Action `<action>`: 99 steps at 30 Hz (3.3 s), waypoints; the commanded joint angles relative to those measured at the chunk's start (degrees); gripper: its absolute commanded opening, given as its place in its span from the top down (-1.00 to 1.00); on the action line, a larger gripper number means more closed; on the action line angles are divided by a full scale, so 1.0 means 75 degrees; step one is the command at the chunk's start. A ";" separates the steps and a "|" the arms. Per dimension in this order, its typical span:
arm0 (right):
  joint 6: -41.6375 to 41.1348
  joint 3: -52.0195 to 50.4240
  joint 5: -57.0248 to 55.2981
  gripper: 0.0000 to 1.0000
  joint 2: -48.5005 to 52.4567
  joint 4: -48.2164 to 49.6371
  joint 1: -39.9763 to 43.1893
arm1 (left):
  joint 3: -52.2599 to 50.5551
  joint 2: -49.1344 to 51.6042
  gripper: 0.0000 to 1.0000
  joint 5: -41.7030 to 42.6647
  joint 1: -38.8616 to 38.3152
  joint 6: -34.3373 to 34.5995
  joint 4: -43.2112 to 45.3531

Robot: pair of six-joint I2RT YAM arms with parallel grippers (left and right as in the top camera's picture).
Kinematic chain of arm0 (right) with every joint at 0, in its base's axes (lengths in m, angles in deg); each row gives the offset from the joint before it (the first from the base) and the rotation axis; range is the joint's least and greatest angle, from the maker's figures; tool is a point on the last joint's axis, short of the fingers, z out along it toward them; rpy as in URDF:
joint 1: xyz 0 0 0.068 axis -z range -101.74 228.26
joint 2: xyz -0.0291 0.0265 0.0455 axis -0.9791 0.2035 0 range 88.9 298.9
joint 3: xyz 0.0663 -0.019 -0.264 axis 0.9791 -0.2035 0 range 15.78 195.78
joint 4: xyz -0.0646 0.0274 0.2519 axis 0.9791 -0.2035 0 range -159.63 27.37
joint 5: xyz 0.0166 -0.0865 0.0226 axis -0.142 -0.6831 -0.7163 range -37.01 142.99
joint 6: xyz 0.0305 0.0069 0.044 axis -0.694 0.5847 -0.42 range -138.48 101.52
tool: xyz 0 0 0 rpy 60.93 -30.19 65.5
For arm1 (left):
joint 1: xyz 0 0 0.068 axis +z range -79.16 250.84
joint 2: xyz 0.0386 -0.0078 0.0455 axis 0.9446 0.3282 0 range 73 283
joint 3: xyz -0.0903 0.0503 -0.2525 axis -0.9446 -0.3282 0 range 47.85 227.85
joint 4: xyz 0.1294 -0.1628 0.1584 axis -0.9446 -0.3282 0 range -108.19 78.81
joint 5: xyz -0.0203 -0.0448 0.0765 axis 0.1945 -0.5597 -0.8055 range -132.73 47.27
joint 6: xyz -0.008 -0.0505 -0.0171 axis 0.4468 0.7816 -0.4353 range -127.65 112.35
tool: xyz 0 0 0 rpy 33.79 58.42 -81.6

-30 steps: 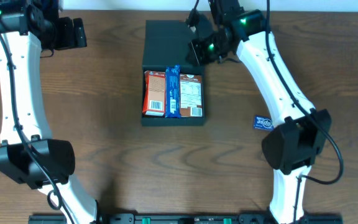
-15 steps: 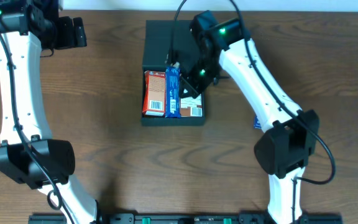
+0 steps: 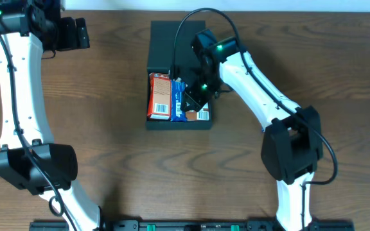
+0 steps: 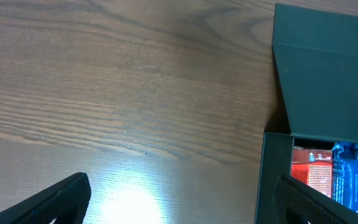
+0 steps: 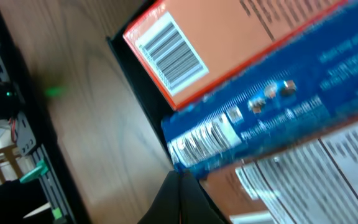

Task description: Pack container

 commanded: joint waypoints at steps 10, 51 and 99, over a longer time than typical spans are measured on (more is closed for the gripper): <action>0.0108 -0.0227 0.0256 0.97 0.0248 0.0530 -0.0236 | 0.0006 0.0073 -0.90 0.0003 0.0023 -0.0023 -0.0006; 0.0061 0.1941 0.1046 0.97 0.0764 0.1241 0.0195 | 0.0003 0.0085 -0.90 0.0262 0.0015 0.0006 -0.0251; -0.0775 0.2454 0.1032 0.98 0.1547 0.1513 -0.0070 | 0.0003 0.0085 -0.90 0.0259 0.0017 0.0000 -0.0338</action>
